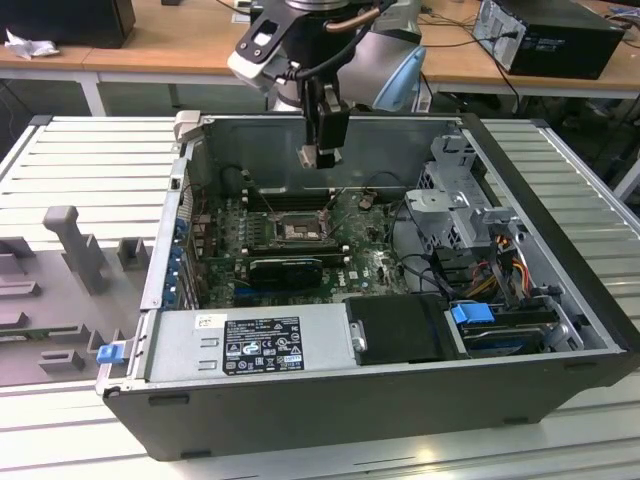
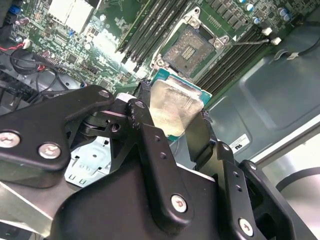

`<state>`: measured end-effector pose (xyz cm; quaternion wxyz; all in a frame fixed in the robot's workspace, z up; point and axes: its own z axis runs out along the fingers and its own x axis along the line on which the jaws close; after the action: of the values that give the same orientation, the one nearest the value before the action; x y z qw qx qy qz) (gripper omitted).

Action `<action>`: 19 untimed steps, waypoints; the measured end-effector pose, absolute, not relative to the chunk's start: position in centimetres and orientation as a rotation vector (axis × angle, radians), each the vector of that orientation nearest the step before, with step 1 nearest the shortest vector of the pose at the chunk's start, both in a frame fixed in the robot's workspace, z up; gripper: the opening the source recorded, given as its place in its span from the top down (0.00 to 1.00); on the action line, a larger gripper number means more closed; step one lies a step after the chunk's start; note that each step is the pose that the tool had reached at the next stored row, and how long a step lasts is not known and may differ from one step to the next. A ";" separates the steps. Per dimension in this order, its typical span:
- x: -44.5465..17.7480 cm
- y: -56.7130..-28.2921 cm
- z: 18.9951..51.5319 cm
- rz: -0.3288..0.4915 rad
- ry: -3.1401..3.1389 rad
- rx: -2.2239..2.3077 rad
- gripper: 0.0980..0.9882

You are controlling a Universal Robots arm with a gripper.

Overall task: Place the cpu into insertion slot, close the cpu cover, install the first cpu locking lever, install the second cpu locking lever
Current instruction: 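Place the cpu into insertion slot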

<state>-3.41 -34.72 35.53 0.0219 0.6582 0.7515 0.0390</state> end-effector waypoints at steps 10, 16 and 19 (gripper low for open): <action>-3.4 -34.7 35.3 0.119 2.329 2.041 0.52; -3.4 -34.7 34.9 0.109 2.334 2.046 0.52; -3.4 -34.7 34.8 0.108 2.335 2.048 0.52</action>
<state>-3.40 -34.72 34.76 0.0171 0.6588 0.7513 0.0346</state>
